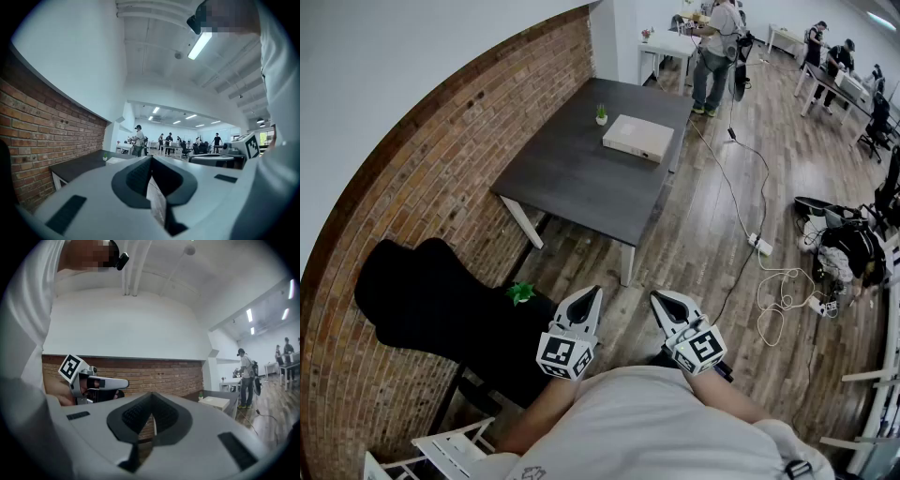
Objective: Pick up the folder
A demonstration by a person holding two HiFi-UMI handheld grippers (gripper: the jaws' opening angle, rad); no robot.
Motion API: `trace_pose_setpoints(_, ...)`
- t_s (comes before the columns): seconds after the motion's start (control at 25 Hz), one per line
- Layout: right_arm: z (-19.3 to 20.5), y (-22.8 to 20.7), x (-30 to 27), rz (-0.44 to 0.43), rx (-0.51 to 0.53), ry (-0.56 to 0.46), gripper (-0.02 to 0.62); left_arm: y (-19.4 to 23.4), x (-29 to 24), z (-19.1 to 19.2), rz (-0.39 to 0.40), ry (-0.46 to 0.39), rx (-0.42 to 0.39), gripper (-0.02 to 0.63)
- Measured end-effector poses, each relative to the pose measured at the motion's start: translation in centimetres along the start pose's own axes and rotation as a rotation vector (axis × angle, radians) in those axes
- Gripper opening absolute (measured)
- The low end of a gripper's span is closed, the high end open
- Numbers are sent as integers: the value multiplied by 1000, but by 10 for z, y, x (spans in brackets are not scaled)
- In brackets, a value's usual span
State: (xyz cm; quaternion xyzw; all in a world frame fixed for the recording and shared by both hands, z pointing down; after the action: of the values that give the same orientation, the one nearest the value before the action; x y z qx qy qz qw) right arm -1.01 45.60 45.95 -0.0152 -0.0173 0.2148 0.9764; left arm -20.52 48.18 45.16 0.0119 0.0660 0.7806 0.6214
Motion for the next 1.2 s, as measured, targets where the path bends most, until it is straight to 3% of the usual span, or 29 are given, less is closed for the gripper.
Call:
trace_pose_setpoints(0.52, 2, -38, 8, -3, -17, -1, 3, -15, -38, 4, 3, 14, 9, 11)
trace_pose_setpoints(0.96, -4, -121, 31, 43, -41, -25, 8, -55, -122, 6, 29, 31, -4, 36)
trace_pose_setpoints(1.2, -7, -173, 56, 55, -51, -17, 106, -96, -179, 7, 85, 34, 5, 101)
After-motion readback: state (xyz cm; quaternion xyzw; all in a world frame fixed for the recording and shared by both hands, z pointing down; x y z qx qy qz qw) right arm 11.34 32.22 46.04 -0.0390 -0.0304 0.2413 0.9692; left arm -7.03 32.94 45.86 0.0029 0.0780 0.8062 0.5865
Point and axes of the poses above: the fingertips, and each gripper's own axes: x backward along the fingers, y to its left, z out of its underside, the point moved 6 cm from there along x, backward along the fingers, and after that the axes turned 12 degrees about -z, right-handed, at the moved point
